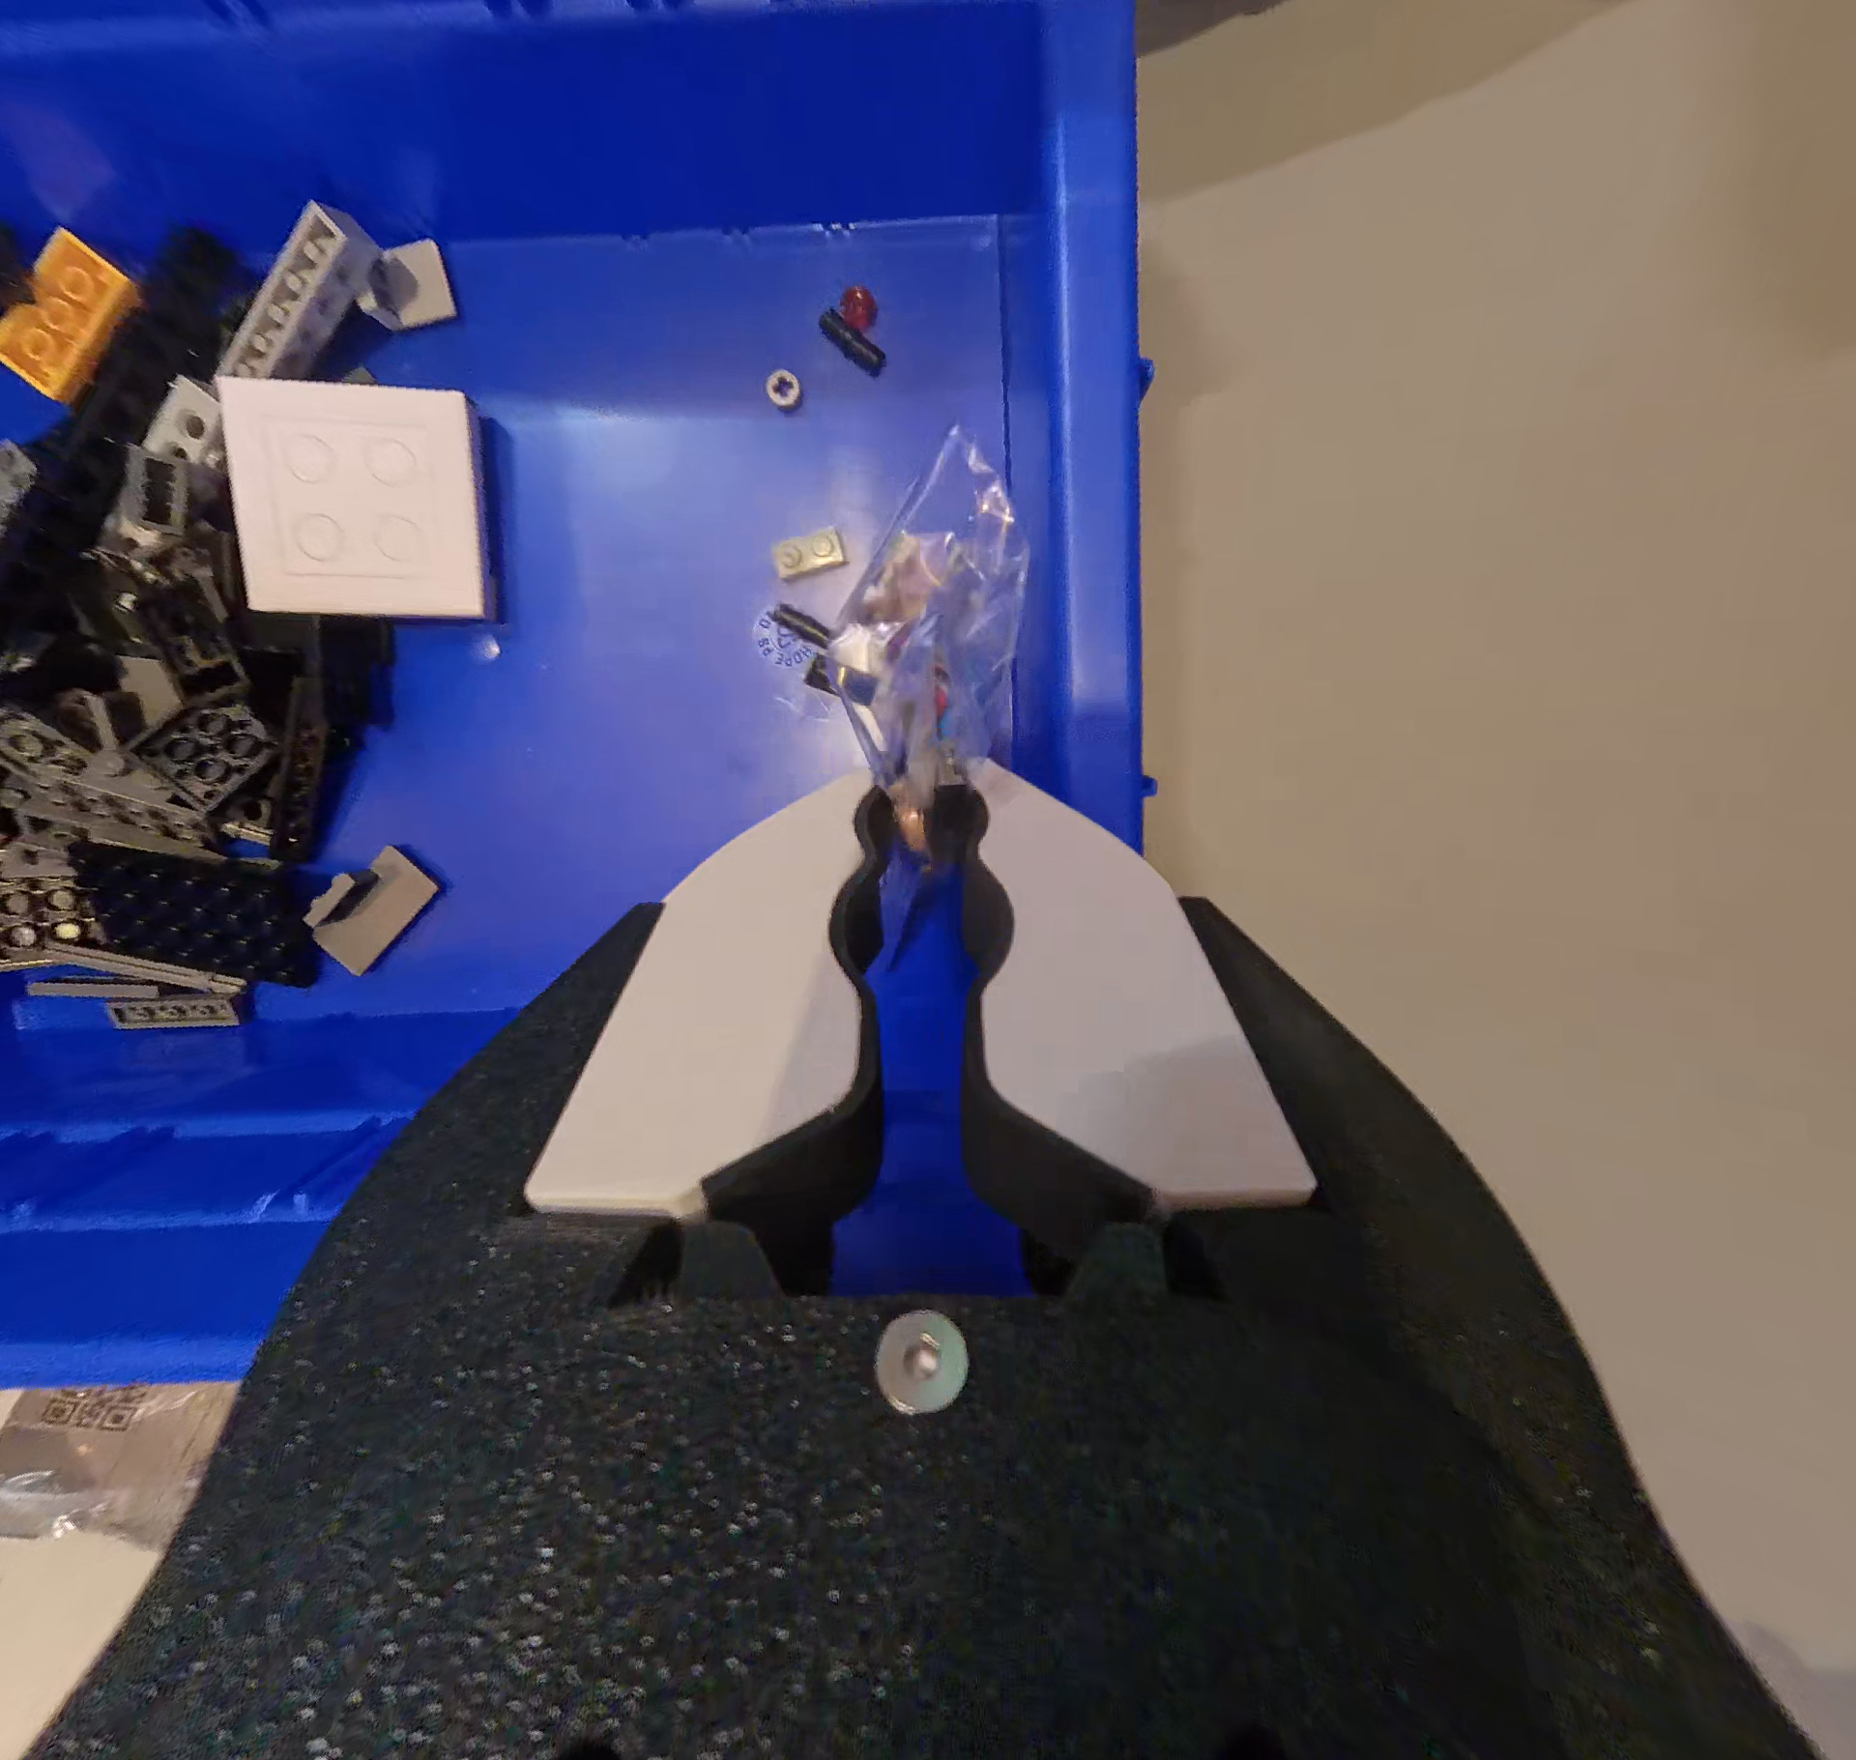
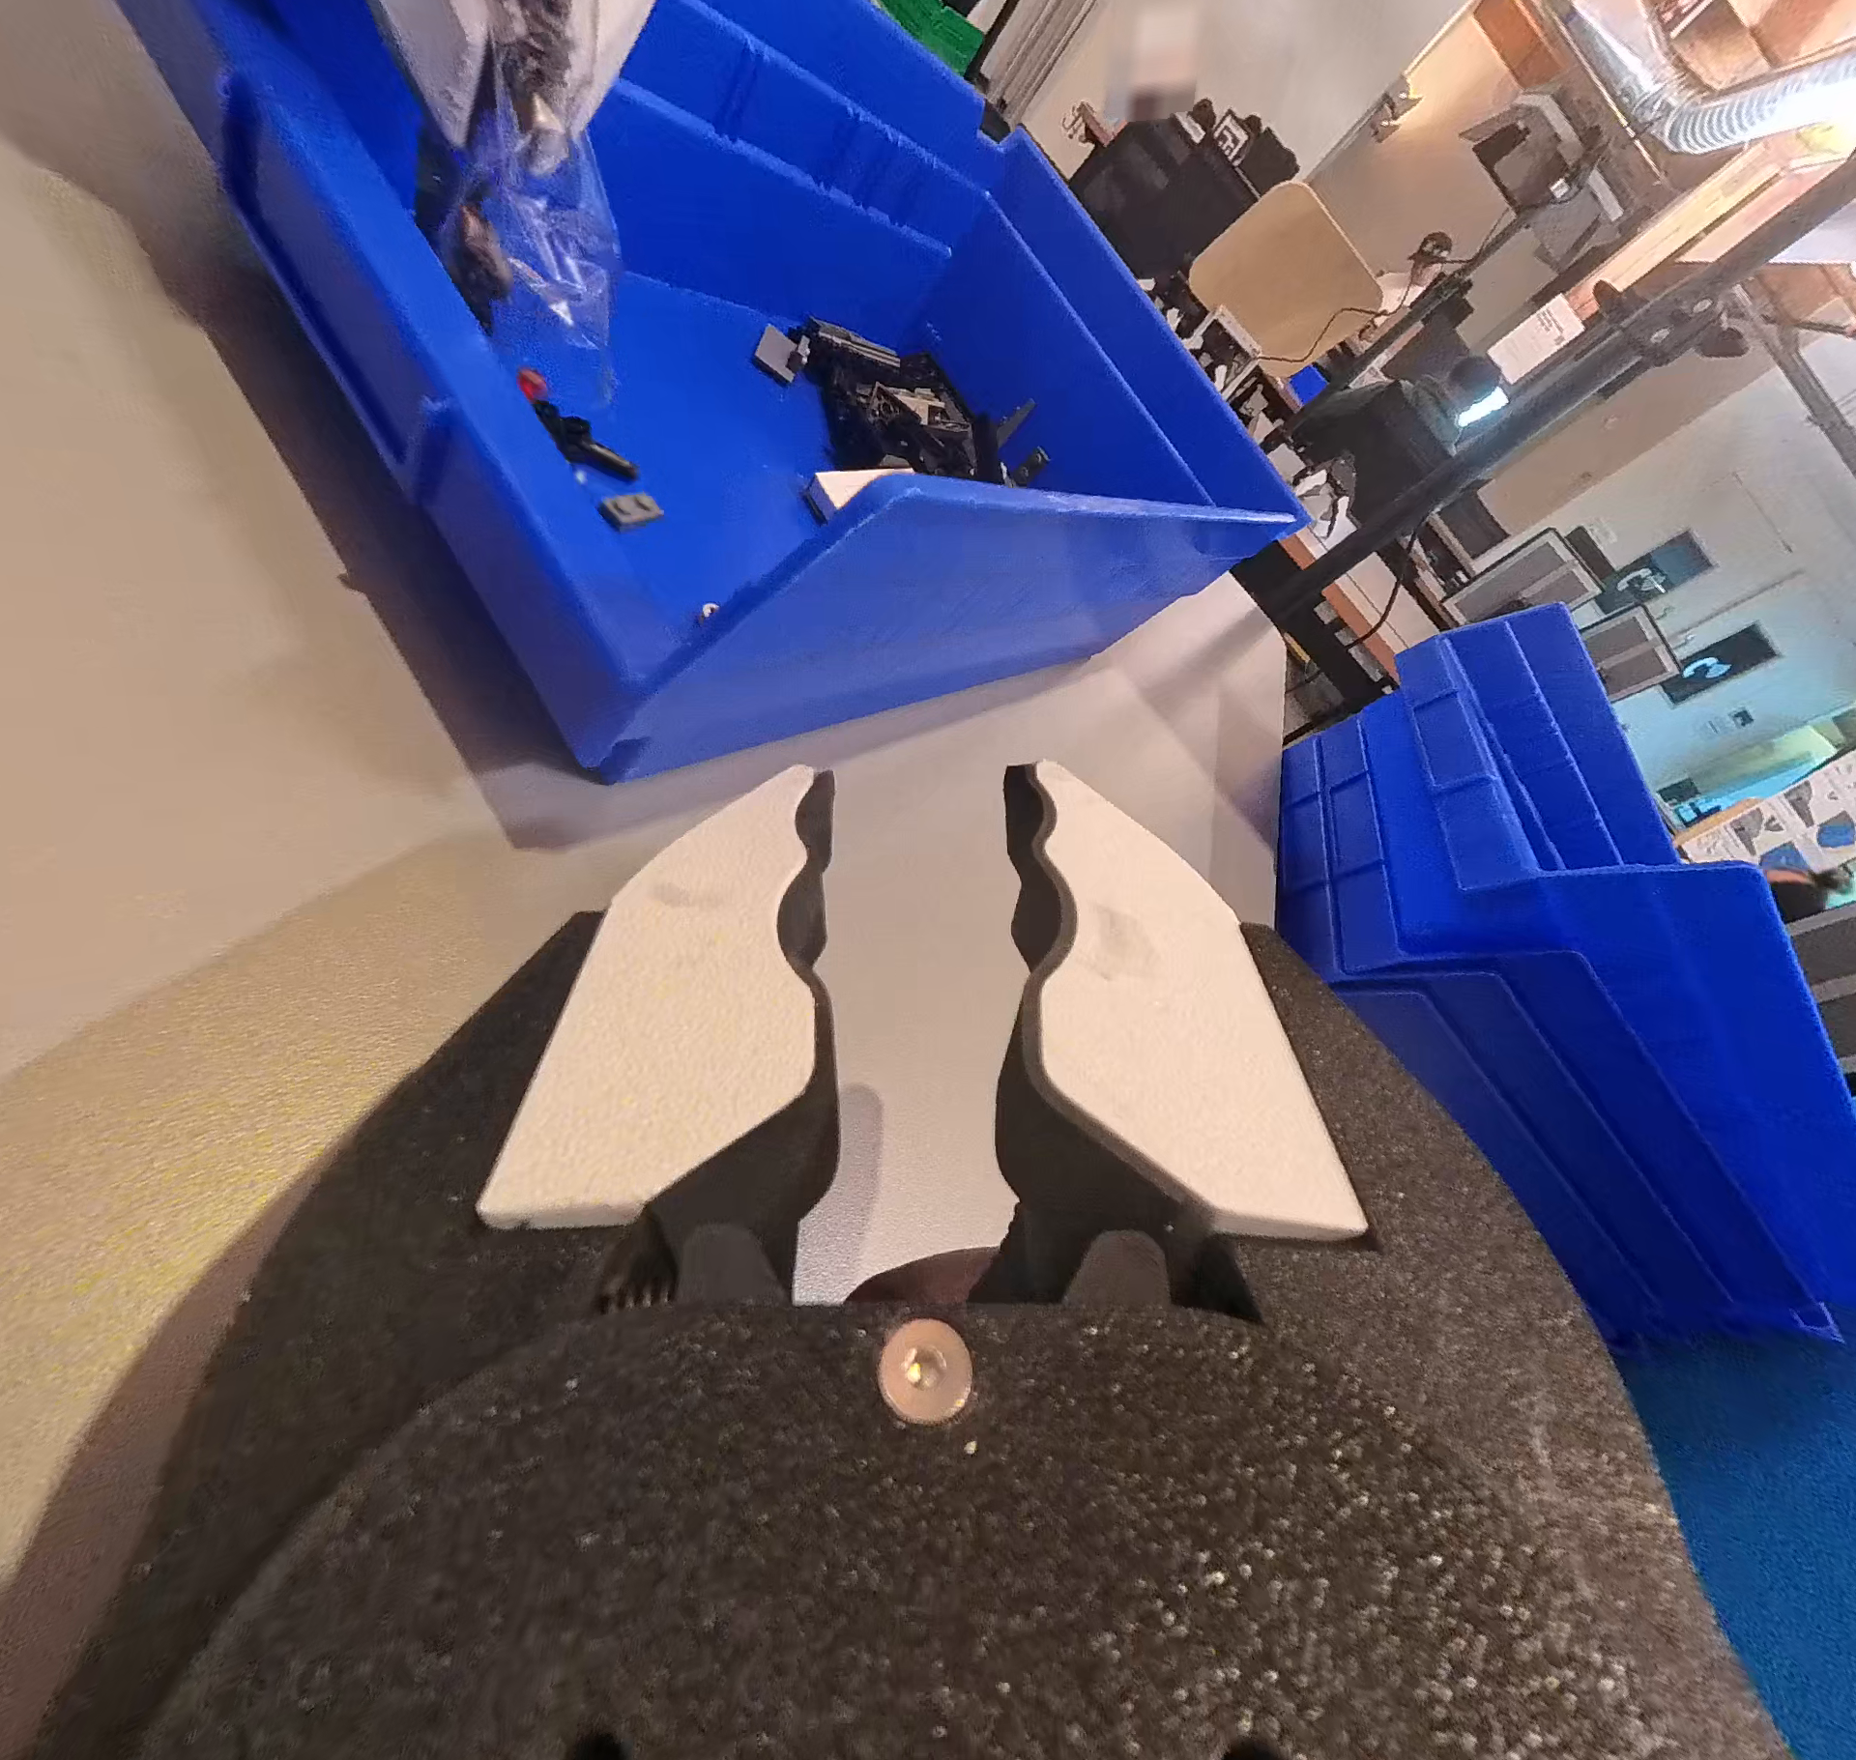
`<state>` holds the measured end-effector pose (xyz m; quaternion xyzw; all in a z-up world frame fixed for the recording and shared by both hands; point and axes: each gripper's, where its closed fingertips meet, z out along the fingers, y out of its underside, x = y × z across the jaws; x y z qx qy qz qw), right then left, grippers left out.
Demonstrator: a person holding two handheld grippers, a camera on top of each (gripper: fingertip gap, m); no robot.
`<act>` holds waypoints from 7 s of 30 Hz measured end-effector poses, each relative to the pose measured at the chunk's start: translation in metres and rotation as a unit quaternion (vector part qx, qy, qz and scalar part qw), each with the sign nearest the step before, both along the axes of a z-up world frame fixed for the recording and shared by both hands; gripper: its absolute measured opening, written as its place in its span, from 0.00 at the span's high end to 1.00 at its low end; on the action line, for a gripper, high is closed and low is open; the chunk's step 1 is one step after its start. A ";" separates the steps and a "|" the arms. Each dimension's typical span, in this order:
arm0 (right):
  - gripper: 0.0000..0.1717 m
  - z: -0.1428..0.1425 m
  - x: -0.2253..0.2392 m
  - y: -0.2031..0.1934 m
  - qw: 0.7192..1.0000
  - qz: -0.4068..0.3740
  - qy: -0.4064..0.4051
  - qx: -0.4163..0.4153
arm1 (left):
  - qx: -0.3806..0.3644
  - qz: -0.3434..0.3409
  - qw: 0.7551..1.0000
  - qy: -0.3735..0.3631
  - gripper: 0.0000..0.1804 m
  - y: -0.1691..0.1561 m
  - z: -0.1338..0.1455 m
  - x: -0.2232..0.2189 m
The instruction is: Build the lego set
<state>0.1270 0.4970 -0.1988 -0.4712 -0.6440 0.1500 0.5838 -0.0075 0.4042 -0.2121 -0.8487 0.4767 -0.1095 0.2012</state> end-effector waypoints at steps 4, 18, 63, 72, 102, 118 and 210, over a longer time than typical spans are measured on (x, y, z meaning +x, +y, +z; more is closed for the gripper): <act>0.80 -0.001 0.000 0.000 1.000 0.002 -0.003 0.000 | -0.041 -0.001 0.999 0.018 0.93 -0.004 -0.004 -0.004; 0.81 -0.003 0.000 -0.001 1.000 0.007 -0.007 0.004 | -0.108 0.004 0.992 0.070 0.88 -0.020 -0.011 -0.015; 0.82 -0.013 -0.002 -0.005 0.999 0.016 -0.038 0.030 | -0.124 -0.021 0.957 0.263 0.77 -0.065 -0.006 -0.084; 0.82 -0.014 -0.003 -0.006 0.998 0.017 -0.042 0.036 | -0.103 -0.028 0.945 0.310 0.98 -0.058 0.003 -0.093; 0.83 -0.015 -0.003 -0.009 0.998 0.026 -0.046 0.044 | -0.200 -0.111 0.866 0.445 1.00 -0.048 0.035 -0.078; 0.83 -0.015 -0.004 -0.009 0.998 0.025 -0.047 0.045 | -0.193 -0.125 0.854 0.466 1.00 -0.047 0.027 -0.074; 0.85 -0.031 -0.008 -0.002 0.991 -0.010 -0.098 0.095 | 0.106 0.247 0.957 -0.107 0.56 -0.109 0.032 -0.149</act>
